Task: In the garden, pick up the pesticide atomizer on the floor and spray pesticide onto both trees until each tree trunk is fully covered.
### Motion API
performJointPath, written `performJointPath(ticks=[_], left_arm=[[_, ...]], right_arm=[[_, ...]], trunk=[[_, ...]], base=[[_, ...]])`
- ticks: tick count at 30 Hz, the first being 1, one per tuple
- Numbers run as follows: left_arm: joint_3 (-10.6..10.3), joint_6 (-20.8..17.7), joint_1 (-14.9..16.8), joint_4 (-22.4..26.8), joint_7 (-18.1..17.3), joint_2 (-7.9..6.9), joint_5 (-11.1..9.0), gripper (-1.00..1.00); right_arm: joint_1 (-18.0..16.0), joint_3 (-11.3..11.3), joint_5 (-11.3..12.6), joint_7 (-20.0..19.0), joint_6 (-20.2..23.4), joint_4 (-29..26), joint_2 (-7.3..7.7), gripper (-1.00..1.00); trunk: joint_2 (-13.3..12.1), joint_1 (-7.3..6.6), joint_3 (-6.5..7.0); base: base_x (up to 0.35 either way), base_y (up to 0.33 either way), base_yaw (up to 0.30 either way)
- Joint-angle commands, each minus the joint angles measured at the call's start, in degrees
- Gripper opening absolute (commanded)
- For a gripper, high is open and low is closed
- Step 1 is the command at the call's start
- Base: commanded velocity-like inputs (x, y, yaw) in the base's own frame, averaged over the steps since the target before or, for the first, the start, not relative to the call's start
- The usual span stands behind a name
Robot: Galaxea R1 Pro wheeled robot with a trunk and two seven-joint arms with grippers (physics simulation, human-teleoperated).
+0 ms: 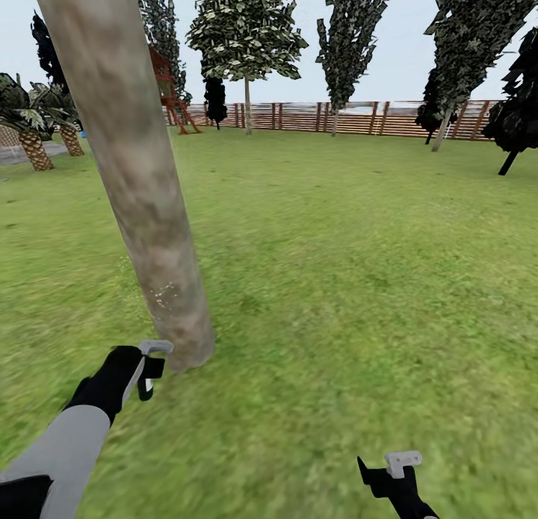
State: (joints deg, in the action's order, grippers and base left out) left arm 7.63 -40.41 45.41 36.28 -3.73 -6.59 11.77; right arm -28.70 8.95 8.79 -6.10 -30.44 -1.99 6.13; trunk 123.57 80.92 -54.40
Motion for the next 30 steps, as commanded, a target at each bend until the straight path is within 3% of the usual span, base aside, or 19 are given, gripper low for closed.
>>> performJointPath(ticks=[1, 11, 20, 30], left_arm=[[0.28, -0.19, 0.01, 0.07, 0.35, 0.21, 0.5, -1.0], [0.54, -0.11, -0.33, -0.04, 0.54, -0.07, 0.27, -1.0], [0.26, -0.12, -2.17, 0.02, 0.31, 0.38, 0.29, -1.0], [0.11, -0.2, -2.17, 0.02, 0.23, 0.61, 0.27, -1.0]], right_arm=[[-0.04, 0.37, 0.62, -0.34, -0.17, 0.06, 0.02, 1.0], [-0.04, 0.37, 0.62, -0.37, -0.15, 0.06, 0.0, 1.0], [-0.04, 0.37, 0.62, -0.36, -0.16, 0.06, -0.07, 1.0], [-0.04, 0.37, 0.62, -0.36, -0.24, 0.06, -0.07, 1.0]], trunk=[[0.02, -0.01, -0.05], [0.02, -0.01, -0.05], [0.02, -0.01, -0.05], [0.02, -0.01, -0.05]], base=[[0.038, 0.0, 0.0], [0.226, -0.079, 0.013], [0.018, -0.018, 0.259], [0.037, -0.254, 0.076]])
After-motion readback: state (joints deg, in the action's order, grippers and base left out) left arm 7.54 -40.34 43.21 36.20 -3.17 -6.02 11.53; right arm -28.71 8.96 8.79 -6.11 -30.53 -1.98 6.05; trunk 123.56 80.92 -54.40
